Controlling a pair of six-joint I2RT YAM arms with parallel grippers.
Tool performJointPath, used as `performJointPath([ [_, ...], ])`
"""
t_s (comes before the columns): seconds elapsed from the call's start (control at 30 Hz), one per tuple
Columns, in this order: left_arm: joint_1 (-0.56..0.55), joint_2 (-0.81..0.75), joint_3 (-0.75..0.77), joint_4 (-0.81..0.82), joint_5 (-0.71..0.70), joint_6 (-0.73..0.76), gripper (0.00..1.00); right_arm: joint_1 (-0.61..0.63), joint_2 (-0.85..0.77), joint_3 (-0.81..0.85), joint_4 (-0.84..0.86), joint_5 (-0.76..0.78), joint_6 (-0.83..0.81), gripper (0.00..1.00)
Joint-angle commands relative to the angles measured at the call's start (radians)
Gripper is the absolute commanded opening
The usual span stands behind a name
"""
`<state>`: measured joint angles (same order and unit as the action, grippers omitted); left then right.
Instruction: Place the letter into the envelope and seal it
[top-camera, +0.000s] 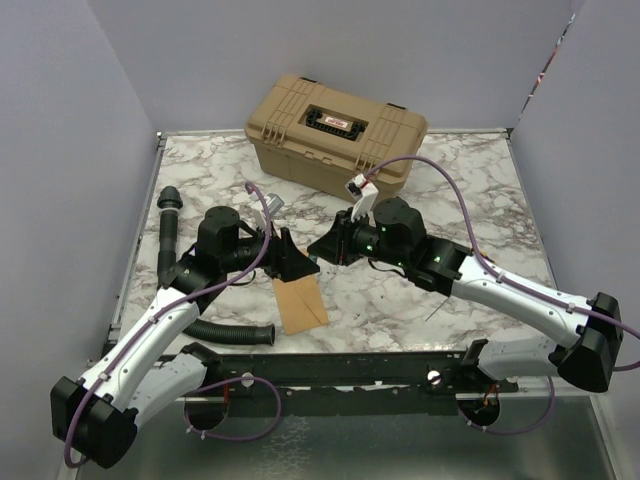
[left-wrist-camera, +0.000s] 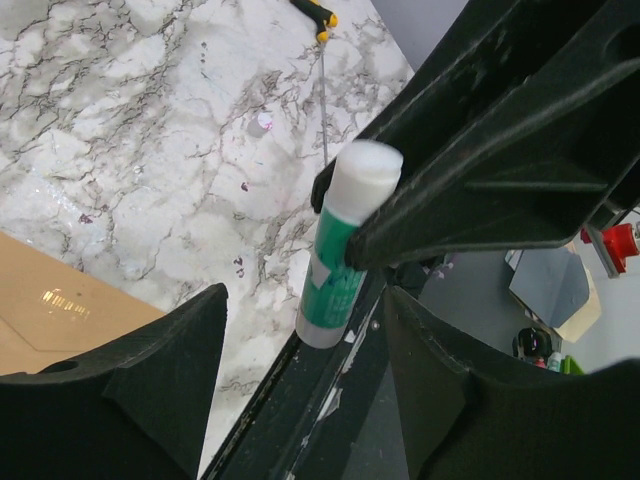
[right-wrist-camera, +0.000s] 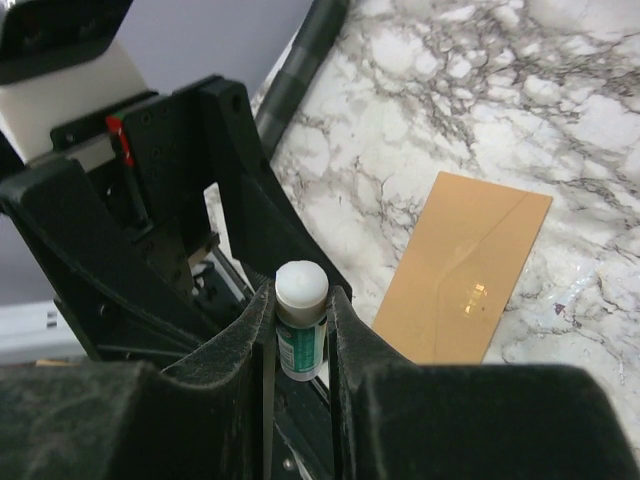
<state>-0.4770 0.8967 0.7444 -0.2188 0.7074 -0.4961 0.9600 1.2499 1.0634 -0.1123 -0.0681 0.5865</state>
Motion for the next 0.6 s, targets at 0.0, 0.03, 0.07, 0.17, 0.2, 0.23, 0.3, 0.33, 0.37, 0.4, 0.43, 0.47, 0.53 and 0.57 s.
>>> performJointPath([
  [0.0, 0.001, -0.019, 0.029, 0.023, 0.023, 0.006, 0.62, -0.004, -0.002, 0.007, 0.014, -0.133, -0.071, 0.11],
  [0.03, 0.001, -0.022, 0.025, 0.034, 0.020, -0.004, 0.57, -0.004, -0.005, 0.006, 0.019, -0.135, -0.068, 0.11],
  [0.07, 0.002, -0.024, 0.020, 0.047, 0.021, -0.013, 0.49, -0.004, -0.007, 0.006, 0.025, -0.137, -0.062, 0.11],
  [0.17, 0.002, -0.028, 0.001, 0.084, 0.036, -0.046, 0.34, -0.004, -0.007, 0.008, 0.055, -0.160, -0.043, 0.11],
  [0.2, 0.001, -0.031, -0.005, 0.091, 0.039, -0.054, 0.32, -0.004, -0.005, 0.008, 0.069, -0.180, -0.040, 0.11],
  [0.23, 0.001, -0.035, -0.011, 0.098, 0.040, -0.060, 0.29, -0.004, -0.003, 0.011, 0.074, -0.196, -0.035, 0.11],
  [0.3, 0.002, -0.046, -0.022, 0.116, 0.036, -0.077, 0.23, -0.004, 0.006, 0.015, 0.074, -0.208, -0.023, 0.11],
  [0.33, 0.002, -0.053, -0.026, 0.131, 0.036, -0.087, 0.16, -0.003, 0.012, 0.019, 0.071, -0.215, -0.021, 0.11],
  [0.37, 0.003, -0.060, -0.032, 0.148, 0.036, -0.100, 0.08, -0.004, 0.015, 0.019, 0.070, -0.220, -0.014, 0.11],
  [0.4, 0.002, -0.067, -0.038, 0.171, 0.034, -0.116, 0.00, -0.004, 0.015, 0.016, 0.073, -0.222, -0.006, 0.11],
  [0.43, 0.002, -0.076, -0.046, 0.191, 0.029, -0.128, 0.00, -0.005, 0.013, 0.013, 0.077, -0.218, 0.007, 0.13],
  [0.47, 0.002, -0.084, -0.054, 0.206, 0.022, -0.136, 0.00, -0.003, 0.009, 0.011, 0.075, -0.204, 0.024, 0.19],
  [0.53, 0.002, -0.099, -0.070, 0.235, 0.001, -0.154, 0.00, -0.004, -0.008, -0.002, 0.070, -0.160, 0.062, 0.43],
  [0.57, 0.002, -0.105, -0.079, 0.252, -0.013, -0.161, 0.00, -0.004, -0.026, -0.016, 0.074, -0.129, 0.086, 0.54],
])
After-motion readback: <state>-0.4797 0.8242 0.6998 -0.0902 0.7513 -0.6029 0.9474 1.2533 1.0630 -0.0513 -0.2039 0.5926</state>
